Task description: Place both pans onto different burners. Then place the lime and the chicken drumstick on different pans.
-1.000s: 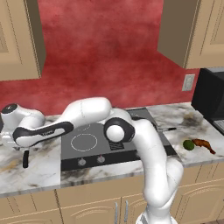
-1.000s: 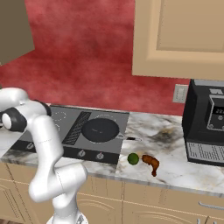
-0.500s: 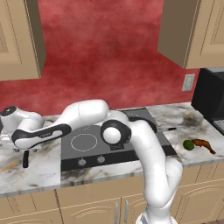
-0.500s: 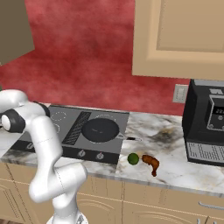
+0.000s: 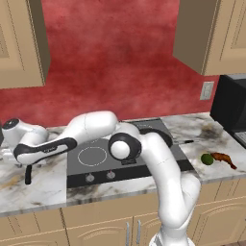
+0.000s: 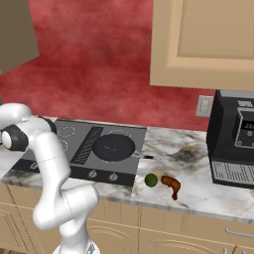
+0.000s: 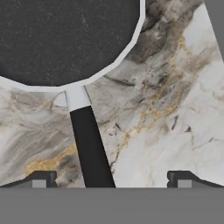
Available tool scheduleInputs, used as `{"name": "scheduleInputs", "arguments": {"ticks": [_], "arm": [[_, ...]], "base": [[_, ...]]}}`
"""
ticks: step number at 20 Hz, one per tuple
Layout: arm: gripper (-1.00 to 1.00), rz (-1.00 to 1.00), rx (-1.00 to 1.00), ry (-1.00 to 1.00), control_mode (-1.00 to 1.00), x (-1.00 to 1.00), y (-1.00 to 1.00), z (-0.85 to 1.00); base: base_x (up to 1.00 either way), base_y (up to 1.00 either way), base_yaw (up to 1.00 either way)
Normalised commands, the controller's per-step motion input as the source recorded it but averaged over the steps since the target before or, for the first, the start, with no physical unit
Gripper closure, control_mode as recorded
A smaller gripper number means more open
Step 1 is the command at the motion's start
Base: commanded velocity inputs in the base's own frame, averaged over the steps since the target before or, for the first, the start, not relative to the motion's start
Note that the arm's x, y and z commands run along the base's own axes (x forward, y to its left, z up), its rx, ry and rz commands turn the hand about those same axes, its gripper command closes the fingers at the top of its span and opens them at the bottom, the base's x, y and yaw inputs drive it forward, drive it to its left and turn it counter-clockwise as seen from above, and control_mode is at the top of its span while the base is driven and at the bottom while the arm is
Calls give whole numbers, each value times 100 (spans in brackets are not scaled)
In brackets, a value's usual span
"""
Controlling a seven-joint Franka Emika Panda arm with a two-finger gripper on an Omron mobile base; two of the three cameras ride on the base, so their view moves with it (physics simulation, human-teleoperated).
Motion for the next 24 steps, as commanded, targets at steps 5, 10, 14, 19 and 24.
{"name": "scheduleInputs", "arguments": {"ticks": [5,10,14,19,24], "arm": [[-100,1,0,0,-100,11,10,-17],[-100,0,0,0,-100,11,18,-14],[-100,0,0,0,-100,7,21,-7],[-100,0,0,0,-100,5,11,-13],[-100,1,0,0,-100,1,0,-14]], "base": [[0,0,0],[0,0,0],[0,0,0],[0,0,0],[0,0,0]]}}
